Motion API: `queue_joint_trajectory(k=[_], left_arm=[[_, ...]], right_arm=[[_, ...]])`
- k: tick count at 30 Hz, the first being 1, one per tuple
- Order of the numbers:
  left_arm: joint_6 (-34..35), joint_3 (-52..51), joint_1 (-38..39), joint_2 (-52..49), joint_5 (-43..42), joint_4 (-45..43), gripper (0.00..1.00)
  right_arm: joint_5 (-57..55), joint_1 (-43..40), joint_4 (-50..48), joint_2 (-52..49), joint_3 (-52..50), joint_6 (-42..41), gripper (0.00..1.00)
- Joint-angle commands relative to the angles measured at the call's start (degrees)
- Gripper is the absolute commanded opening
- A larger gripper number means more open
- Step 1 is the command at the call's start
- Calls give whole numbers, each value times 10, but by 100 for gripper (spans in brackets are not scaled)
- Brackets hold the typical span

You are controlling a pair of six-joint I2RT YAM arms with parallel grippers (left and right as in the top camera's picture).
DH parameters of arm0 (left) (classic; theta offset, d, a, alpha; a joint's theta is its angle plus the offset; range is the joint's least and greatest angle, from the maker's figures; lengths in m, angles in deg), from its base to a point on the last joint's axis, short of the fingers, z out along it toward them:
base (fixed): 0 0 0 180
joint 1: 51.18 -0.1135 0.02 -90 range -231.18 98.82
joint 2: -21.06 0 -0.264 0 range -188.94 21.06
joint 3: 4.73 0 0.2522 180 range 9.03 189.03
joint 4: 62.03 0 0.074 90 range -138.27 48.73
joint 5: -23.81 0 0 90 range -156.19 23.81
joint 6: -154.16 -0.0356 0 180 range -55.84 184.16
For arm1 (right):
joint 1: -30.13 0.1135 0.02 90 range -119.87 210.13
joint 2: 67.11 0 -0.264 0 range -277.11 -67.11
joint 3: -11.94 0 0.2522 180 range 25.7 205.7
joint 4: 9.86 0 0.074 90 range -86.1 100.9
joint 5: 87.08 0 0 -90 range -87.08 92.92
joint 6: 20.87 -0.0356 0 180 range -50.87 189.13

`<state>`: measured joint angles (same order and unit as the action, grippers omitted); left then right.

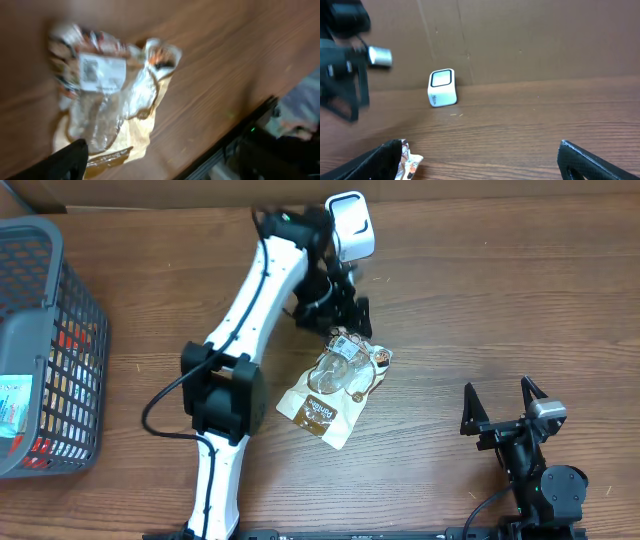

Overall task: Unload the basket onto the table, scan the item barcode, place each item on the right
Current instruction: 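Release the bag on the table and withdraw the left gripper, then reach the left gripper into the basket toward the orange-capped package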

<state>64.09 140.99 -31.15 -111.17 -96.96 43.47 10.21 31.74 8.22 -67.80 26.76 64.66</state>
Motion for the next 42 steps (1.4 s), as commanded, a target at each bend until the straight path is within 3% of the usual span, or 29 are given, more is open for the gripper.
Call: queue_joint_trajectory(k=[1,6,11,24,42], left_arm=[[-8,170,-51,11,-3,29,93],[45,363,-129,17,78,50,100],[94,434,-228,50,83,50,100],[167,422,-522,101,155,51,100],[164,189,-633,156,248,51,100]], right_arm=[[3,3,-2,5,-6,-2,100],[3,3,-2,5,-6,-2,100],[3,3,-2,5,-6,-2,100],[3,3,-2,5,-6,-2,100],[3,3,-2,5,-6,-2,100]])
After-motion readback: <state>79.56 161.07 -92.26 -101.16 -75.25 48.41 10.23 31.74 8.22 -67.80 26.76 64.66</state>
